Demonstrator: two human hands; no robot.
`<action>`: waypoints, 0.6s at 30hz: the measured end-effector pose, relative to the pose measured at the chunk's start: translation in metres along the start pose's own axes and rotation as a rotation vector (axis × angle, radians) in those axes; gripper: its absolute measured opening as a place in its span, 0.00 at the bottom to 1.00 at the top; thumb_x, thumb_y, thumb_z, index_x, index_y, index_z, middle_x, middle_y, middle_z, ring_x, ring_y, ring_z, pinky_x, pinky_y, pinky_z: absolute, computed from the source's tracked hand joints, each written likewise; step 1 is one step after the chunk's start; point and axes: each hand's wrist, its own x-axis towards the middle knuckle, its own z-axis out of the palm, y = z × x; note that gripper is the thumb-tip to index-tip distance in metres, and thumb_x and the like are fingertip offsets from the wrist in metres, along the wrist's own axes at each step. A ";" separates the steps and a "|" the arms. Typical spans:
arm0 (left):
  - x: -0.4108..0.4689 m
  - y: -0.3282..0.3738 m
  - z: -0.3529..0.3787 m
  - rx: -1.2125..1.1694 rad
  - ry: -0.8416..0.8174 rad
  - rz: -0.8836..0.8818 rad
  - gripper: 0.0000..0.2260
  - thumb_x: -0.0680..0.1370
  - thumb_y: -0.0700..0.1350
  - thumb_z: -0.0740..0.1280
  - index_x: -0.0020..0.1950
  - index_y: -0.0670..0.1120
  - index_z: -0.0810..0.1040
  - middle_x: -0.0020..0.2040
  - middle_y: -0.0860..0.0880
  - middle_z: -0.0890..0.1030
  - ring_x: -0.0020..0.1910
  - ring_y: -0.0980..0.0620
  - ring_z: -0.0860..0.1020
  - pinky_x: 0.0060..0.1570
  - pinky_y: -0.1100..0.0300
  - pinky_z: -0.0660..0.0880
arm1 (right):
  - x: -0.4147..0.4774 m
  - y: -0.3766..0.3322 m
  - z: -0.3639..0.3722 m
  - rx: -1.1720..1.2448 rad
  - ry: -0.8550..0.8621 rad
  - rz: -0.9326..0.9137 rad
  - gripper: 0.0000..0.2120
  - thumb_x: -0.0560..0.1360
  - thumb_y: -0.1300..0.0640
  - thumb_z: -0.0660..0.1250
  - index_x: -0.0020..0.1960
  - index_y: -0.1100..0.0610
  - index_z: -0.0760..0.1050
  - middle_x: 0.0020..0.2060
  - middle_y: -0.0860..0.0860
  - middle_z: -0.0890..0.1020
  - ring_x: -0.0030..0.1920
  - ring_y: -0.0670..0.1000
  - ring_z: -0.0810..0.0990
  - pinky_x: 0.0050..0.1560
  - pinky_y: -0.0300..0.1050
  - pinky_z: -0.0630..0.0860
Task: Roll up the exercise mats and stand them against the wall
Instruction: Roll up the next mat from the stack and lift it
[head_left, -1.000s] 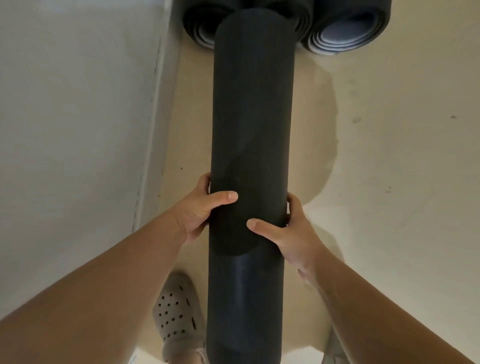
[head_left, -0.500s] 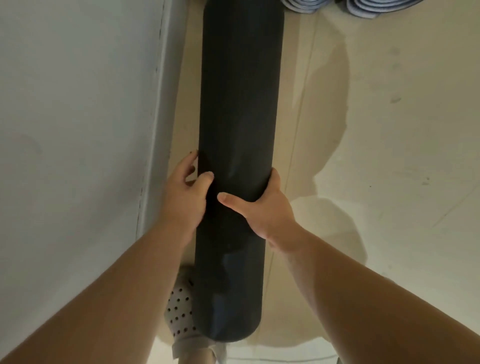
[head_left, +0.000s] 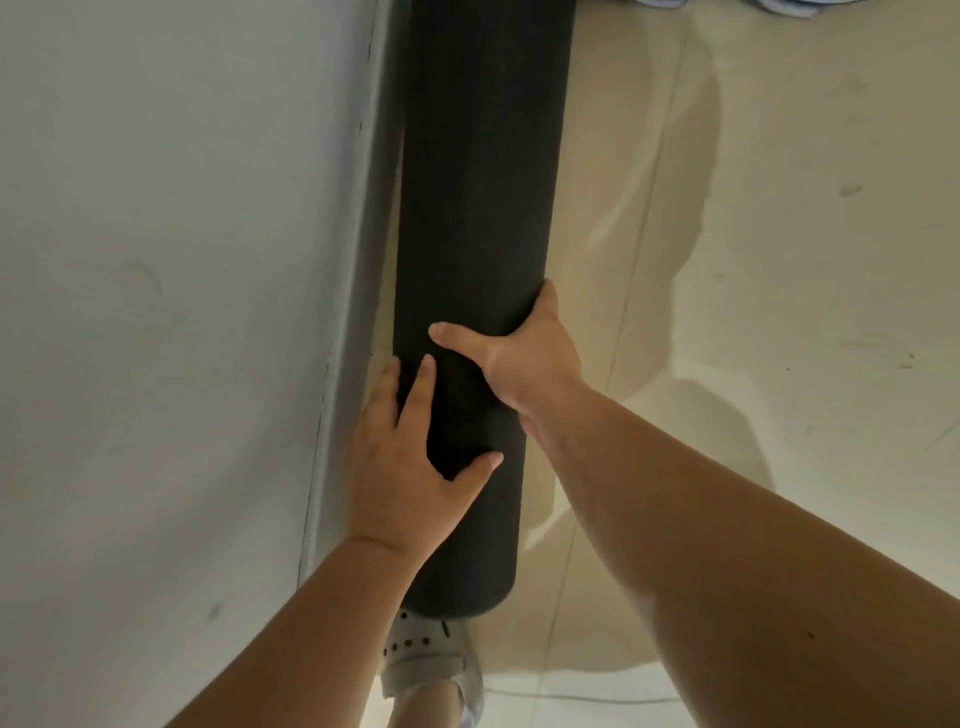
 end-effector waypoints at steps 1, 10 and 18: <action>0.006 -0.001 -0.004 0.000 0.025 0.000 0.46 0.72 0.68 0.69 0.83 0.54 0.53 0.82 0.45 0.57 0.79 0.43 0.61 0.75 0.46 0.63 | 0.004 -0.011 0.007 -0.006 -0.002 0.001 0.65 0.60 0.33 0.82 0.84 0.46 0.46 0.70 0.50 0.74 0.66 0.58 0.77 0.63 0.56 0.78; 0.024 -0.009 -0.023 0.022 -0.014 -0.074 0.41 0.79 0.56 0.69 0.84 0.53 0.47 0.84 0.46 0.50 0.82 0.44 0.56 0.76 0.46 0.64 | -0.002 -0.032 0.008 -0.004 -0.154 0.018 0.65 0.68 0.36 0.80 0.83 0.44 0.33 0.79 0.53 0.67 0.74 0.61 0.72 0.71 0.63 0.74; 0.004 0.051 -0.072 0.293 -0.048 -0.204 0.45 0.78 0.60 0.70 0.82 0.59 0.39 0.83 0.44 0.53 0.81 0.38 0.53 0.73 0.30 0.56 | -0.091 0.012 -0.112 -0.059 -0.006 0.101 0.46 0.79 0.41 0.70 0.85 0.46 0.44 0.81 0.54 0.64 0.77 0.62 0.68 0.68 0.53 0.70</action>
